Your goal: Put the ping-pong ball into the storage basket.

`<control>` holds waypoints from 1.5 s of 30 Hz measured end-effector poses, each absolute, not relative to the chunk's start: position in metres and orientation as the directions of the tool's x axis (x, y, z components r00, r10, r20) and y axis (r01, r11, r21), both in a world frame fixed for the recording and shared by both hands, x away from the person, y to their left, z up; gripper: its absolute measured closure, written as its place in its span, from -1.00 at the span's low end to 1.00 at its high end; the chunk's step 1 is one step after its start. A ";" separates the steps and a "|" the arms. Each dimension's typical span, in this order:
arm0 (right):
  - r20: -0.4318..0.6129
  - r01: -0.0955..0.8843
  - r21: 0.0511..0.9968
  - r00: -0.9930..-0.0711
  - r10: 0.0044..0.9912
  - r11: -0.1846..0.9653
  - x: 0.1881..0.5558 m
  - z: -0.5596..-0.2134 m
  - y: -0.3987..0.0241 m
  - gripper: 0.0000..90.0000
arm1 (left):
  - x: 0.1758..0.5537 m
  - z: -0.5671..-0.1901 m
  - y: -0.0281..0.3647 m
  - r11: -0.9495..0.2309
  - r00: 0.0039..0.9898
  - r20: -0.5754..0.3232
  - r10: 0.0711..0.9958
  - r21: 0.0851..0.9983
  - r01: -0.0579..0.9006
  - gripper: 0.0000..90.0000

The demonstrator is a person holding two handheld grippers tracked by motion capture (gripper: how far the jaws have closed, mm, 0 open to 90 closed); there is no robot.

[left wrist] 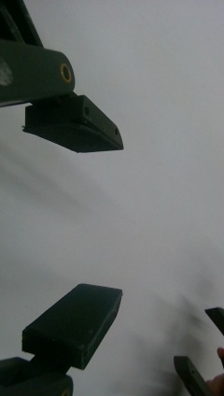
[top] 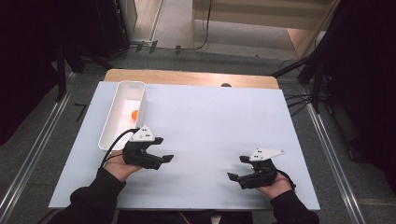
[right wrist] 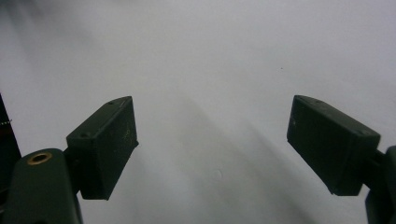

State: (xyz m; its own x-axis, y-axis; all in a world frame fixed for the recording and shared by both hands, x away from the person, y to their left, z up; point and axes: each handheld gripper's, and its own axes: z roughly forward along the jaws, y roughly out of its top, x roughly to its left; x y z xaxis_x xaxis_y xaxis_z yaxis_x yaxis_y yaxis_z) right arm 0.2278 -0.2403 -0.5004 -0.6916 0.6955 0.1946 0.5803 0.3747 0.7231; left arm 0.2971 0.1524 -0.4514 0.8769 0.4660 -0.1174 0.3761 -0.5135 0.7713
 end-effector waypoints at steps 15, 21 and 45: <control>0.193 0.581 0.722 -0.691 0.696 0.376 0.228 -0.500 -0.241 -0.68 | 0.289 -0.461 0.164 -0.551 0.890 -0.120 0.441 0.746 0.374 -0.45; 0.196 0.583 0.721 -0.690 0.697 0.374 0.228 -0.500 -0.241 -0.68 | 0.284 -0.463 0.168 -0.569 0.897 -0.109 0.428 0.739 0.360 -0.45; 0.196 0.584 0.721 -0.689 0.698 0.373 0.228 -0.501 -0.241 -0.68 | 0.272 -0.470 0.181 -0.610 0.914 -0.102 0.392 0.715 0.342 -0.46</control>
State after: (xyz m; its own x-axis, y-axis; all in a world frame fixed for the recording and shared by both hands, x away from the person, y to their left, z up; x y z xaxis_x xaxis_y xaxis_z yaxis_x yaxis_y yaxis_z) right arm 0.2281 -0.2410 -0.5005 -0.6889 0.6977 0.1965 0.5836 0.3731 0.7213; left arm 0.2723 0.1810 -0.4696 0.9142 0.3924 -0.1018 0.3415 -0.6101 0.7149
